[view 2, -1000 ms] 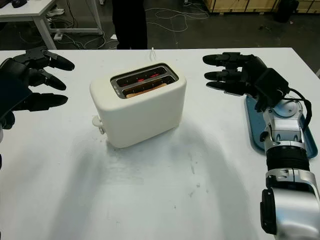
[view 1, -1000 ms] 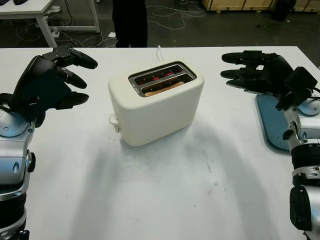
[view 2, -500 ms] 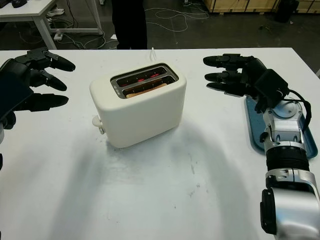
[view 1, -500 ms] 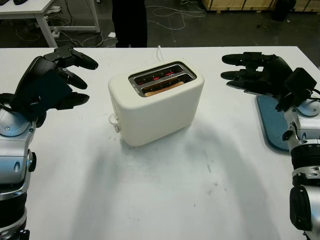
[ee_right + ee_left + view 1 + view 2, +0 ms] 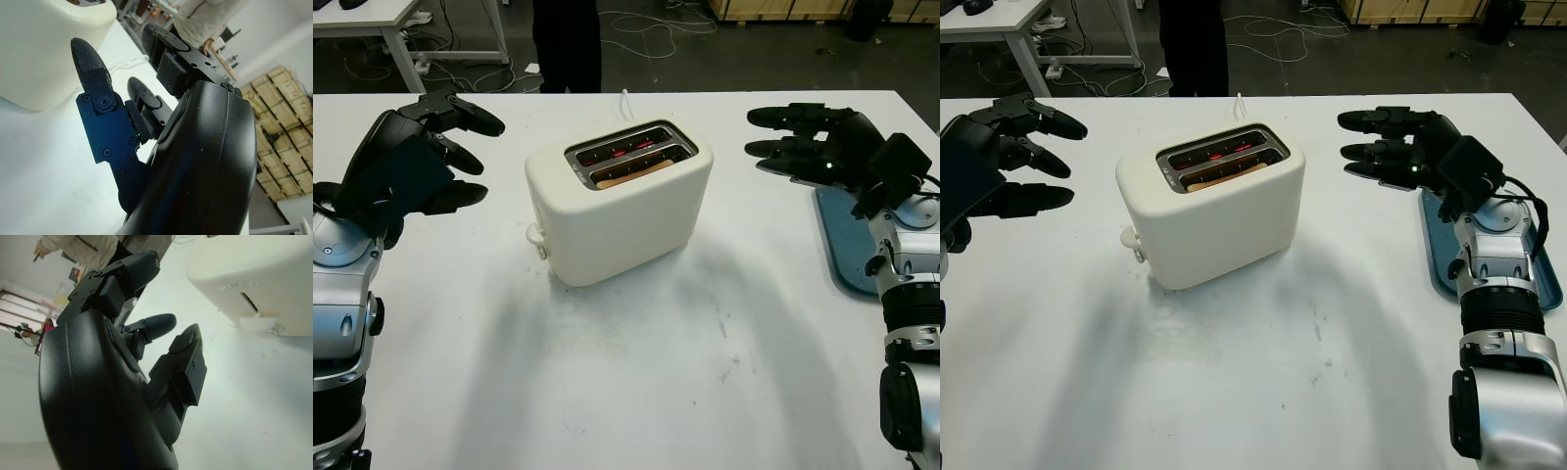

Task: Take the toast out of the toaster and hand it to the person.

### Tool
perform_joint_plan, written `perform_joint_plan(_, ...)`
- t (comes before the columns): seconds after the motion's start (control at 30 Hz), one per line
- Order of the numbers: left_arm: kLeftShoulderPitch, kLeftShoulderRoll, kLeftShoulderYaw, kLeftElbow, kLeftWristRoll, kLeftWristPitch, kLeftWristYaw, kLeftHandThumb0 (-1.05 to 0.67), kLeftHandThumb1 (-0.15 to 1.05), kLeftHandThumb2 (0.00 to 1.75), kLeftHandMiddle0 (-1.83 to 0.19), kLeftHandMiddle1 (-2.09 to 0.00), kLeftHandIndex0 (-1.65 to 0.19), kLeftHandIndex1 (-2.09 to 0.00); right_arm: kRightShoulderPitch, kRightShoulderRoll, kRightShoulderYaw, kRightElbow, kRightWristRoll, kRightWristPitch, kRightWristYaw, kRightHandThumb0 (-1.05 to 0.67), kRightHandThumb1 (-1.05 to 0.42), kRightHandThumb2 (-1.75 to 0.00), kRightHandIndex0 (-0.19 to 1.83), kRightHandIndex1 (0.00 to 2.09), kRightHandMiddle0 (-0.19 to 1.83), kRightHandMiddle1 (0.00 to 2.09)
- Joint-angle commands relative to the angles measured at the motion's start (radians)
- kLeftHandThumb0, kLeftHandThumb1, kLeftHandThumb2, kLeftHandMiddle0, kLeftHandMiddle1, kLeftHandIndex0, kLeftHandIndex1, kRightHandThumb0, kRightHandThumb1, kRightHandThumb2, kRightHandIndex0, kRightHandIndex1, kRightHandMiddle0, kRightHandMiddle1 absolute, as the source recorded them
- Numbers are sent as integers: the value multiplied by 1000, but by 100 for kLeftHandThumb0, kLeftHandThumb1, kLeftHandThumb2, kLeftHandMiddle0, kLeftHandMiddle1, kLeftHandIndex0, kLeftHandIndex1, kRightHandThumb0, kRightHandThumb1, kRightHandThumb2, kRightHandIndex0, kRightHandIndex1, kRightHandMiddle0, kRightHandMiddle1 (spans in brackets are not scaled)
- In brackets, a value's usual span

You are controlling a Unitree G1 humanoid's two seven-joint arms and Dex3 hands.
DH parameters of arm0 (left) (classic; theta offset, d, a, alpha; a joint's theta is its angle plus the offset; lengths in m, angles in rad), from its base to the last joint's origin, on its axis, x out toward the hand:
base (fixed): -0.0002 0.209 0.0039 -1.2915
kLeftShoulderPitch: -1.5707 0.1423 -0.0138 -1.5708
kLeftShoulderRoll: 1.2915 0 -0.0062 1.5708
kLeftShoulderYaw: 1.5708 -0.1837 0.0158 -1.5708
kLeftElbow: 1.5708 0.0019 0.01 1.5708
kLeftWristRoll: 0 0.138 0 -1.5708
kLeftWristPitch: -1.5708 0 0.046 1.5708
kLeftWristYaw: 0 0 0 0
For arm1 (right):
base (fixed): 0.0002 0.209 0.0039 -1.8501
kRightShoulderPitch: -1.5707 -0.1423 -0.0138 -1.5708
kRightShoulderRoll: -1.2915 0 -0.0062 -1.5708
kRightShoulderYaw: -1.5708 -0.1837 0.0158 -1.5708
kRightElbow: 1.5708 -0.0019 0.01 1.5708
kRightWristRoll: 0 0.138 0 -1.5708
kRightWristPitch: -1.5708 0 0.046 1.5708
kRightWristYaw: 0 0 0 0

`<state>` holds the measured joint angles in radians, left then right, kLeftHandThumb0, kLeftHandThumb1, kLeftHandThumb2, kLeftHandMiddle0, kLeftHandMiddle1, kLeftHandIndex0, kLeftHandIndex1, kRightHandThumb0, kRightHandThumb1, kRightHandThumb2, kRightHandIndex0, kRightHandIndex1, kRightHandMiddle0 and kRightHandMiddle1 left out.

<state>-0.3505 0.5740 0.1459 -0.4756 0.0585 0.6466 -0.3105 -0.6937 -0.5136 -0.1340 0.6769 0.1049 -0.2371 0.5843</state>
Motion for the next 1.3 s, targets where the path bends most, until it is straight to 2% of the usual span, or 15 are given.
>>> perform_joint_plan(0.0, -14, -1, -4, -1, 1, 1, 3, 43, 92, 16, -41, -136, -37, -103, -16, 6, -2, 6, 1, -32, -8, -50, -79, 0, 87, 0, 78, 0)
perform_joint_plan(0.3, -7, 5, -4, 7, 7, -23, 2, 43, 92, 14, -43, -137, -40, -105, -16, 5, -2, 1, 3, -24, -9, -50, -79, 0, 86, 0, 78, 0)
perform_joint_plan(1.27, -12, 6, -7, 1, 7, -2, 1, 43, 92, 15, -42, -136, -38, -104, -20, 7, -8, 14, 12, -22, -3, -48, -79, 0, 87, 1, 79, 0)
